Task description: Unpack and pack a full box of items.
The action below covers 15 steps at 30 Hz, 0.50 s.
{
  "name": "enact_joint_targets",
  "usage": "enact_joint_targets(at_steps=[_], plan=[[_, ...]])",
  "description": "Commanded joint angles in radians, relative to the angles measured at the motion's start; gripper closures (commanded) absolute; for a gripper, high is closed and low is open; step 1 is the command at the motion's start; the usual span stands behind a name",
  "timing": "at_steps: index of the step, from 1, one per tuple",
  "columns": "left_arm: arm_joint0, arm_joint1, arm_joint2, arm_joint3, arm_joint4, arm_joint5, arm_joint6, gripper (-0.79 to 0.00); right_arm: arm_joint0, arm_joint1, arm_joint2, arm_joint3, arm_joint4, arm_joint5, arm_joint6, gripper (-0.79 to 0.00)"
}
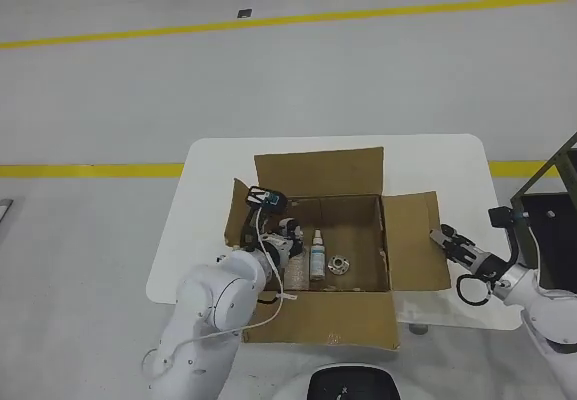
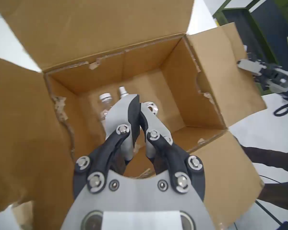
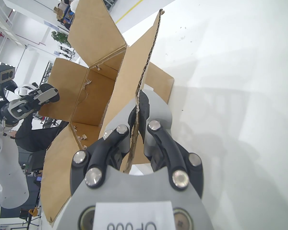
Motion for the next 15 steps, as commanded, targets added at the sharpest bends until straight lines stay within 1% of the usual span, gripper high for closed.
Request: enact_joint_targets(at_steps=[1, 7, 11, 15], plan=[[0.006, 0.005, -0.014, -0.001, 0.042, -0.008, -0.001, 0.0, -0.002, 0.001, 0.003, 0.001, 0.001, -0.001, -0.002, 0.0], [0.004, 0.013, -0.041, 0.015, 0.117, -0.028, 0.003, 0.0, -0.01, 0.002, 0.022, -0.009, -0.002, 0.004, -0.023, 0.0], [0.002, 0.017, -0.039, 0.014, 0.162, -0.06, -0.006, 0.0, -0.028, 0.005, 0.048, -0.018, 0.002, 0.008, -0.042, 0.0], [0.013, 0.018, -0.033, 0.024, 0.174, -0.065, -0.004, 0.0, -0.045, 0.007, 0.066, -0.029, 0.004, 0.007, -0.04, 0.0]])
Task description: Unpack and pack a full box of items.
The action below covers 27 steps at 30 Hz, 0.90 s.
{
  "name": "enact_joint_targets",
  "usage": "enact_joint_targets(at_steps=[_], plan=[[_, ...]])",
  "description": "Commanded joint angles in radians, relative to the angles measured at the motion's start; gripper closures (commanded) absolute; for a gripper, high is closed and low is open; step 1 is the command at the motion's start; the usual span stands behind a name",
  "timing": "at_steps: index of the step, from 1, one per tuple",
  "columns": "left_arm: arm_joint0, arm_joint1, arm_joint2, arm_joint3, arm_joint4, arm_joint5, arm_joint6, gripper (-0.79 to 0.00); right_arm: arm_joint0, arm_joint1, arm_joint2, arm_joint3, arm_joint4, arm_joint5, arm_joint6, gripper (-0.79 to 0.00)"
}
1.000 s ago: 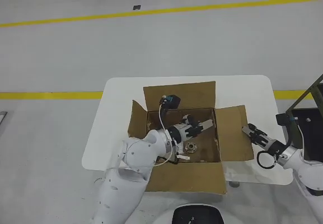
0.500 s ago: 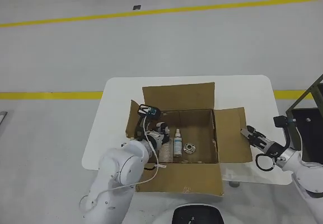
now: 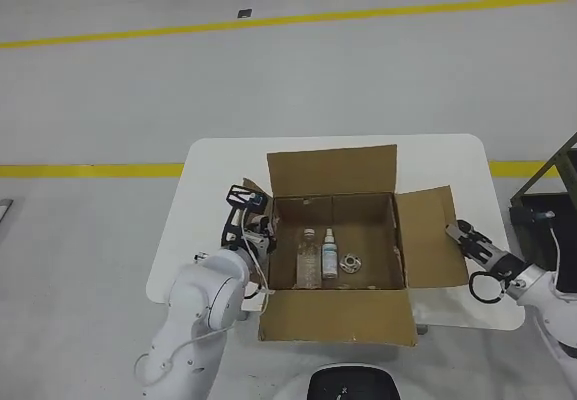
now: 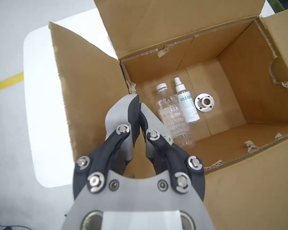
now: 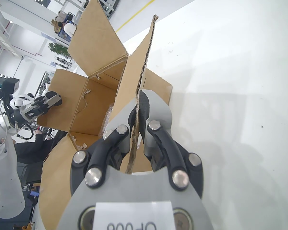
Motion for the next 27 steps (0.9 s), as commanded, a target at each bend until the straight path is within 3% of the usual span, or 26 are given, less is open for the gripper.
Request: enact_joint_targets(at_steps=[1, 22, 23, 24, 25, 26, 27], plan=[[0.006, 0.0, 0.003, 0.009, 0.008, 0.001, 0.003, 0.0, -0.007, 0.001, 0.005, -0.004, 0.0, 0.0, 0.001, 0.0], [0.043, 0.003, 0.008, 0.037, 0.107, 0.009, 0.074, 0.0, -0.027, 0.001, 0.0, -0.011, -0.009, 0.016, -0.008, 0.0], [0.042, 0.003, 0.008, 0.035, 0.104, 0.011, 0.077, -0.111, -0.027, 0.001, 0.0, -0.011, -0.011, 0.017, -0.008, 0.0], [0.041, 0.002, 0.009, 0.032, 0.099, 0.011, 0.08, -0.342, -0.027, 0.001, 0.0, -0.012, -0.012, 0.018, -0.008, 0.0], [0.038, 0.001, 0.013, 0.027, 0.085, 0.003, 0.084, -0.739, -0.027, 0.001, 0.0, -0.013, -0.013, 0.018, -0.009, 0.0], [0.032, 0.001, 0.016, 0.021, 0.077, -0.004, 0.086, -0.785, -0.028, 0.001, 0.0, -0.013, -0.011, 0.019, -0.011, 0.0], [0.027, 0.0, 0.021, 0.014, 0.064, -0.011, 0.09, -0.785, -0.029, 0.001, 0.0, -0.015, -0.009, 0.023, -0.015, -0.111]])
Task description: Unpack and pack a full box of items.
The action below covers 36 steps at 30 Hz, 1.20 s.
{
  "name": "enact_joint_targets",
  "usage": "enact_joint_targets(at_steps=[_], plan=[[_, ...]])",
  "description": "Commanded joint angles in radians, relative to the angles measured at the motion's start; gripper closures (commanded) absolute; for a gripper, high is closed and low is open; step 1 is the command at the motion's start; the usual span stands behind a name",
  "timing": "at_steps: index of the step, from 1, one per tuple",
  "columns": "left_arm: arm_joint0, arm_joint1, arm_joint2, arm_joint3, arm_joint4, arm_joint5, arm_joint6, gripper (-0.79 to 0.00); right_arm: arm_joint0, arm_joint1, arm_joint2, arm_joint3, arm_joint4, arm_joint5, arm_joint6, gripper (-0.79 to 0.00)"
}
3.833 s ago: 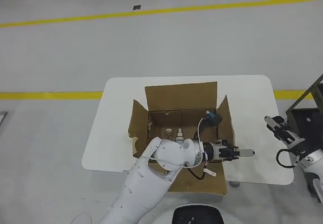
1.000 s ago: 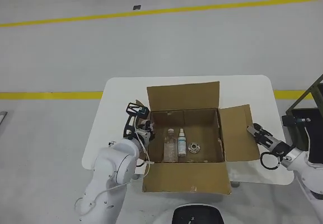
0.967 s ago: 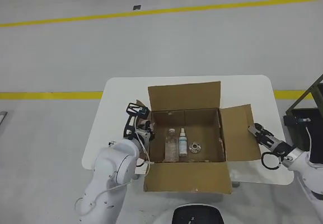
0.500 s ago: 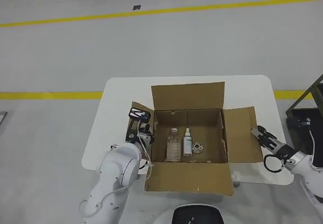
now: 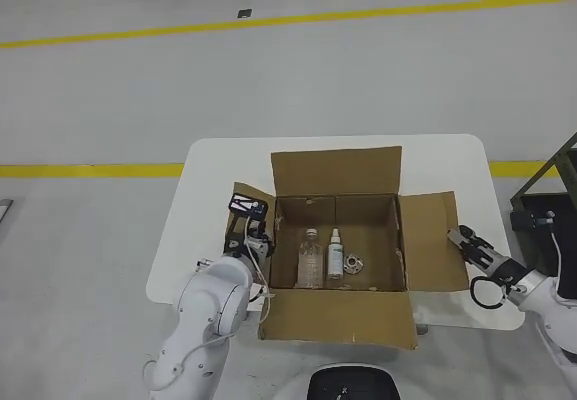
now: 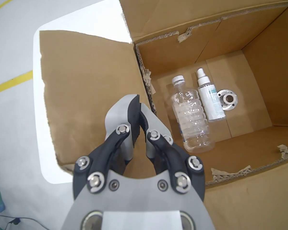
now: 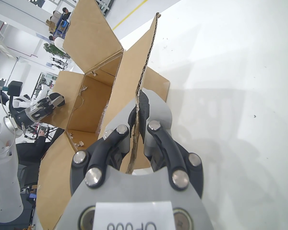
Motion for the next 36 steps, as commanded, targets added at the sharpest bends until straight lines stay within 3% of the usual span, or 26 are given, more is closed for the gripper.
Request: enact_joint_targets(at_steps=[1, 2, 3, 12, 19, 20, 21, 22, 23, 29, 36], plan=[[-0.013, -0.002, 0.01, -0.015, -0.022, -0.011, 0.004, -0.785, -0.002, -0.001, 0.0, -0.003, 0.005, 0.006, -0.007, -0.28], [-0.019, -0.004, 0.017, -0.021, -0.031, -0.015, 0.002, -0.785, -0.003, -0.001, 0.0, -0.004, 0.005, 0.008, -0.011, -0.73], [-0.027, -0.005, 0.027, -0.028, -0.042, -0.022, 0.0, -0.785, -0.004, -0.001, 0.001, -0.006, 0.005, 0.009, -0.015, -0.785], [-0.109, -0.03, 0.167, -0.034, -0.133, -0.023, -0.026, -0.785, -0.029, 0.0, 0.043, -0.055, -0.042, 0.007, -0.09, -0.785], [-0.138, -0.048, 0.26, 0.007, -0.183, -0.019, -0.044, -0.785, -0.091, 0.002, 0.115, -0.171, -0.252, -0.012, -0.265, -0.785], [-0.138, -0.048, 0.26, 0.007, -0.183, -0.019, -0.044, -0.785, -0.103, 0.003, 0.123, -0.191, -0.302, -0.015, -0.295, -0.634], [-0.138, -0.048, 0.26, 0.007, -0.183, -0.019, -0.044, -0.785, -0.114, 0.002, 0.131, -0.214, -0.351, -0.015, -0.327, -0.369], [-0.138, -0.048, 0.26, 0.007, -0.183, -0.019, -0.044, -0.785, -0.127, 0.002, 0.134, -0.232, -0.39, -0.01, -0.352, -0.212], [-0.138, -0.048, 0.26, 0.007, -0.183, -0.019, -0.044, -0.785, -0.138, 0.001, 0.136, -0.251, -0.421, -0.003, -0.377, 0.0], [-0.138, -0.048, 0.26, 0.007, -0.183, -0.019, -0.044, -0.785, -0.178, -0.006, 0.13, -0.313, -0.508, 0.031, -0.446, 0.0], [-0.135, -0.051, 0.266, 0.024, -0.202, -0.022, -0.003, -0.785, -0.16, -0.009, 0.113, -0.3, -0.504, 0.021, -0.406, 0.0]])
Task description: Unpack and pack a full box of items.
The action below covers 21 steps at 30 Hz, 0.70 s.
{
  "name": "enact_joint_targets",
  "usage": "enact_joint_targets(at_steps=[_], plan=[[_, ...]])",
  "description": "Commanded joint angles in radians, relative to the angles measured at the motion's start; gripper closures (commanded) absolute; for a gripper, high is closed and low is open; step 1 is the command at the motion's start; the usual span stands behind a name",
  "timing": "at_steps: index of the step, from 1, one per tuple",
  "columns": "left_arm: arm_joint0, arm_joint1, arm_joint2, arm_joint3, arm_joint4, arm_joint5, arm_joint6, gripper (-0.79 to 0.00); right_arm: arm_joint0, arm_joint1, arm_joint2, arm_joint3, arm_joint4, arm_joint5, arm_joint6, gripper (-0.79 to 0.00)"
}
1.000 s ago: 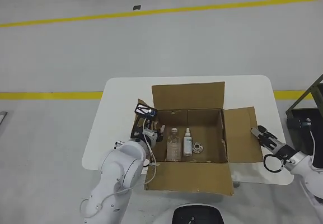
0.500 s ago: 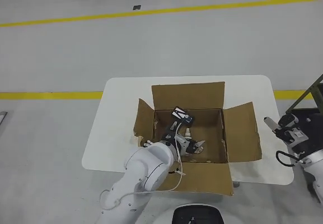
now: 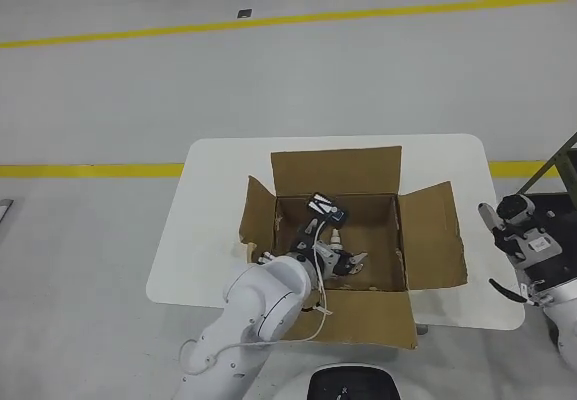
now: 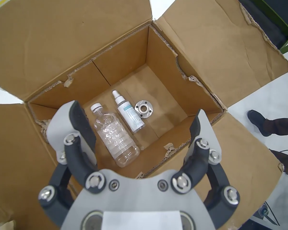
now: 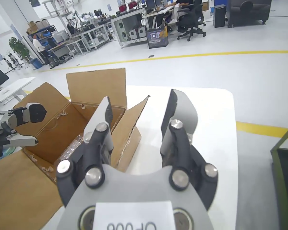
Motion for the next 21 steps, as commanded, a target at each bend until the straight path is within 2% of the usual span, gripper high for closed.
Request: enact_joint_targets(at_steps=[1, 4, 6, 12, 15, 19, 21], plan=[[-0.012, -0.006, 0.012, 0.019, -0.039, -0.001, 0.025, -0.785, 0.008, 0.0, -0.001, 0.002, -0.006, -0.004, 0.009, 0.0], [-0.075, -0.019, 0.053, 0.096, -0.036, 0.002, 0.023, -0.785, 0.015, -0.001, -0.006, 0.0, -0.009, -0.006, 0.014, 0.0], [-0.126, -0.031, 0.092, 0.17, 0.004, 0.038, -0.018, -0.785, 0.018, -0.001, -0.007, -0.003, -0.02, -0.011, 0.021, 0.0], [-0.25, -0.079, 0.16, 0.374, -0.029, 0.239, -0.134, -0.785, 0.006, -0.003, 0.002, -0.012, -0.049, -0.012, 0.022, 0.0], [-0.283, -0.099, 0.165, 0.46, -0.092, 0.312, -0.176, -0.785, -0.006, -0.004, 0.009, -0.011, -0.05, -0.011, 0.015, 0.0], [-0.305, -0.113, 0.175, 0.551, -0.124, 0.325, -0.178, -0.785, -0.015, -0.006, 0.016, -0.01, -0.052, -0.013, 0.012, 0.0], [-0.307, -0.115, 0.174, 0.561, -0.126, 0.331, -0.166, -0.785, -0.015, -0.007, 0.017, -0.01, -0.051, -0.015, 0.014, 0.0]])
